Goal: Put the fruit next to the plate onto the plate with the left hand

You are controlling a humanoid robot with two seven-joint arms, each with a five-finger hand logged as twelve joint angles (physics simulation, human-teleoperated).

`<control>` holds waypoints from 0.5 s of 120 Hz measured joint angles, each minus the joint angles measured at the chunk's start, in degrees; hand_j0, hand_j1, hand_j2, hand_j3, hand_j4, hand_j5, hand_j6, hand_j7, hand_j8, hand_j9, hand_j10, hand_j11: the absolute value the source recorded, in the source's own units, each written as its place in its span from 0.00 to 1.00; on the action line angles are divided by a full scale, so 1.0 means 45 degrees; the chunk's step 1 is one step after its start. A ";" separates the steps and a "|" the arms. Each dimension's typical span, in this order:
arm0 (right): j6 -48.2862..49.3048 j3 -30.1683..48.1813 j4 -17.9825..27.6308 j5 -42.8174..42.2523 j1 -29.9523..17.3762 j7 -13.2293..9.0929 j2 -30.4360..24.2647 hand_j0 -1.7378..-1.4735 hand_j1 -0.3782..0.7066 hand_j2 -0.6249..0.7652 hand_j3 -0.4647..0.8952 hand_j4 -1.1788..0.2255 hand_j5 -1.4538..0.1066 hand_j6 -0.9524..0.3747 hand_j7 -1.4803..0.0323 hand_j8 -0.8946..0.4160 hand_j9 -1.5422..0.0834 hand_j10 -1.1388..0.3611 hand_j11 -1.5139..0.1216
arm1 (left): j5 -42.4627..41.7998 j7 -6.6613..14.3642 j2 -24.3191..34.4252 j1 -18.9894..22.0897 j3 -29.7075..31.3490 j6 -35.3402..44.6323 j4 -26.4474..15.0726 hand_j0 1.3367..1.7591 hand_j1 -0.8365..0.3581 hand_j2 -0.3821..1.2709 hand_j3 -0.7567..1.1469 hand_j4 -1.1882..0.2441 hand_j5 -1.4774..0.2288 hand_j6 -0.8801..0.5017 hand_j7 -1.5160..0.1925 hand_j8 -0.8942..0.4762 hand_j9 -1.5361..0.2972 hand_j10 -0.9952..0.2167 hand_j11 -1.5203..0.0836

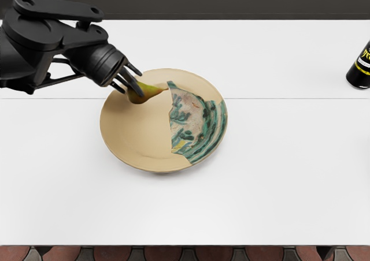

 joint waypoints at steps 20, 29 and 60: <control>0.0001 0.0000 0.0000 0.0000 0.0001 0.0002 0.0000 0.30 0.05 0.45 0.34 0.82 0.91 0.70 0.96 0.66 0.93 0.74 0.91 | 0.0015 -0.0001 -0.0123 0.0000 -0.0074 -0.0020 -0.0095 0.73 0.18 0.91 0.40 0.25 0.15 0.30 0.19 0.37 0.20 0.12 0.22; -0.0001 0.0000 0.0000 0.0000 0.0001 0.0000 0.0000 0.30 0.05 0.45 0.34 0.82 0.91 0.70 0.96 0.66 0.93 0.74 0.91 | 0.0035 -0.0001 -0.0133 0.0000 -0.0096 -0.0032 -0.0167 0.73 0.20 0.86 0.40 0.27 0.17 0.29 0.21 0.37 0.23 0.15 0.25; 0.0001 0.0000 0.0000 0.0000 0.0000 0.0001 0.0000 0.30 0.05 0.45 0.34 0.82 0.91 0.70 0.96 0.66 0.93 0.74 0.91 | 0.0241 0.0005 -0.0418 0.0028 -0.0098 -0.0056 -0.0310 0.75 0.64 0.44 0.40 0.59 0.57 0.45 0.60 0.49 0.58 0.53 0.65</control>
